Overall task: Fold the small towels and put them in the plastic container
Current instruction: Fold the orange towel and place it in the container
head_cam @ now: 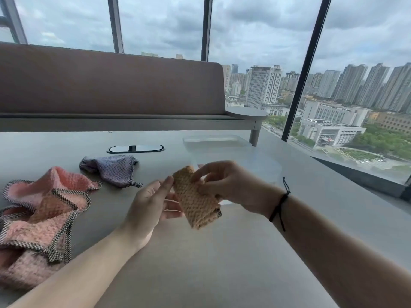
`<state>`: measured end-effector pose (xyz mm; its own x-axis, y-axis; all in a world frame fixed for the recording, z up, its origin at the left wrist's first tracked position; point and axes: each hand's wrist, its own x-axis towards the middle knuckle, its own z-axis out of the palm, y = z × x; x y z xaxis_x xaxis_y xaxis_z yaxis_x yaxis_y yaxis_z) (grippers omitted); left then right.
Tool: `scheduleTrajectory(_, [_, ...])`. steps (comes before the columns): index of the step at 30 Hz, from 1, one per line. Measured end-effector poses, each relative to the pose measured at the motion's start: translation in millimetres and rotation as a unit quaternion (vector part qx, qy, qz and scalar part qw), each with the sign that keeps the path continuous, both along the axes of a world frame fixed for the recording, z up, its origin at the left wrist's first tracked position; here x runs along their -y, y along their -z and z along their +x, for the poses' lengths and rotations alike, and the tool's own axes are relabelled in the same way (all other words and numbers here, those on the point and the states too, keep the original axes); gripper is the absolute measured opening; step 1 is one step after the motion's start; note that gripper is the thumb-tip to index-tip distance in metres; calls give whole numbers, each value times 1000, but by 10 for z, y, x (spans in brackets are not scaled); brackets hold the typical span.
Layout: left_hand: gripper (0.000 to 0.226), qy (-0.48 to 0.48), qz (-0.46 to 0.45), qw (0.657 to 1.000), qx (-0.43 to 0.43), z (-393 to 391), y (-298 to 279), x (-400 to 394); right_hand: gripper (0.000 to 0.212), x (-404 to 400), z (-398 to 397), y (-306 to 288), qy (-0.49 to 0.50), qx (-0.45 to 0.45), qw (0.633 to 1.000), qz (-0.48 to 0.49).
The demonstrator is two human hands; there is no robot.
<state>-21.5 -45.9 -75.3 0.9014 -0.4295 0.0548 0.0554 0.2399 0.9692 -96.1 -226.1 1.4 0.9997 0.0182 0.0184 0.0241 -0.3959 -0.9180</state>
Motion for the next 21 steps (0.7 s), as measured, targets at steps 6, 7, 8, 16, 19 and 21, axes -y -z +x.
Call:
scheduleTrajectory(6, [31,-25,5,1000,-1,6,-5,141,20,726,446,-522,191,39,981,-16])
scheduleTrajectory(7, [29,-24,6,1000,2,7,-5,152,22,818,545,-497,207,10,977,-49])
scheduleTrajectory(8, [28,-22,6,1000,5,9,-2,155,25,894,633,-449,211,-28,974,-81])
scheduleTrajectory(16, [27,-9,-29,1000,-4,64,20,126,42,890,941,-92,89,-198,910,-354])
scheduleTrajectory(19, [26,-7,-32,999,0,72,32,131,39,849,962,-75,64,-212,898,-381])
scheduleTrajectory(21, [26,-6,-33,999,1,85,39,132,38,831,981,-49,63,-208,888,-406])
